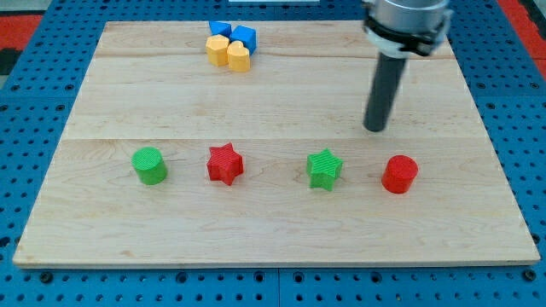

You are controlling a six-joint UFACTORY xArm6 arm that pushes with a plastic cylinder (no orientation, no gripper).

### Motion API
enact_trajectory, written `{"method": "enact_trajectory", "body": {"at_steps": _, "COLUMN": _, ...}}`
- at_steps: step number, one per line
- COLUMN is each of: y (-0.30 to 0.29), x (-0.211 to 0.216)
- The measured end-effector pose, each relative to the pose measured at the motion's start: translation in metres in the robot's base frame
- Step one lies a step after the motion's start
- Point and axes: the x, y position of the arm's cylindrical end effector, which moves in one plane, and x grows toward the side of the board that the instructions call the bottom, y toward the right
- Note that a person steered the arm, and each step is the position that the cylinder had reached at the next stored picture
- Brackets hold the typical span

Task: Slide the red circle closer to the yellow heart

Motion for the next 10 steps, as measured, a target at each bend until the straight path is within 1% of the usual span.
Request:
{"method": "enact_trajectory", "body": {"at_steps": 1, "y": 0.044, "x": 0.031}}
{"method": "enact_trajectory", "body": {"at_steps": 2, "y": 0.062, "x": 0.068}}
{"method": "enact_trajectory", "body": {"at_steps": 3, "y": 0.048, "x": 0.103}}
{"method": "enact_trajectory", "body": {"at_steps": 4, "y": 0.028, "x": 0.124}}
{"method": "enact_trajectory", "body": {"at_steps": 5, "y": 0.028, "x": 0.098}}
{"method": "enact_trajectory", "body": {"at_steps": 6, "y": 0.018, "x": 0.085}}
{"method": "enact_trajectory", "body": {"at_steps": 7, "y": -0.009, "x": 0.083}}
{"method": "enact_trajectory", "body": {"at_steps": 8, "y": -0.029, "x": 0.07}}
{"method": "enact_trajectory", "body": {"at_steps": 10, "y": -0.038, "x": 0.015}}
